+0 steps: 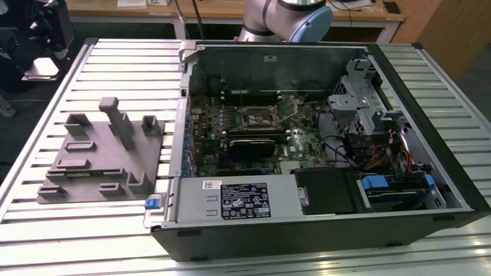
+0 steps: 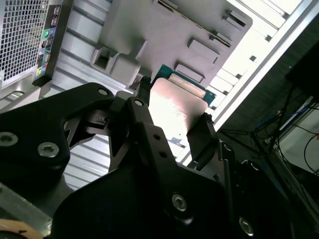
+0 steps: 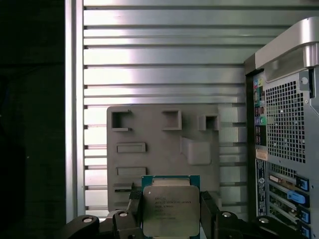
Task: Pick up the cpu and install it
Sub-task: 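Pick up the cpu and move it towards the insertion slot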
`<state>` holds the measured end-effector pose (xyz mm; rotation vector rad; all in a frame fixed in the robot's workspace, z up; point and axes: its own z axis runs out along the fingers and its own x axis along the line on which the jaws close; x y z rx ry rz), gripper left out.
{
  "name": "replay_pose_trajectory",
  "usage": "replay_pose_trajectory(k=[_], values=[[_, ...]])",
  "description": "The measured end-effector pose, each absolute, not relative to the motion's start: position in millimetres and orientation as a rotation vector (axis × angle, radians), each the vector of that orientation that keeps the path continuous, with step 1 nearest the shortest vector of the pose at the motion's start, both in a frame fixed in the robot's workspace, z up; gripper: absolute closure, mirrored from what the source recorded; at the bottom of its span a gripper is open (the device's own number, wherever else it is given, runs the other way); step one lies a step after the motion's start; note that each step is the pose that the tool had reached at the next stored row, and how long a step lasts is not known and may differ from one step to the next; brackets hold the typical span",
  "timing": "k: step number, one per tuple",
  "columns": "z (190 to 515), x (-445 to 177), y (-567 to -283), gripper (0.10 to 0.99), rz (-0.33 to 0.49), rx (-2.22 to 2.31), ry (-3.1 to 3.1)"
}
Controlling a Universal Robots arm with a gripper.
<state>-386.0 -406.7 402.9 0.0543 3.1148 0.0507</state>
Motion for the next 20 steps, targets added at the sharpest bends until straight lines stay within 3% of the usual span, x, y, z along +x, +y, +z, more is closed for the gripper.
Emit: replay_pose_trajectory(k=[20], values=[[402.9, -357.6, -406.7, 0.541, 0.051, 0.054, 3.115]])
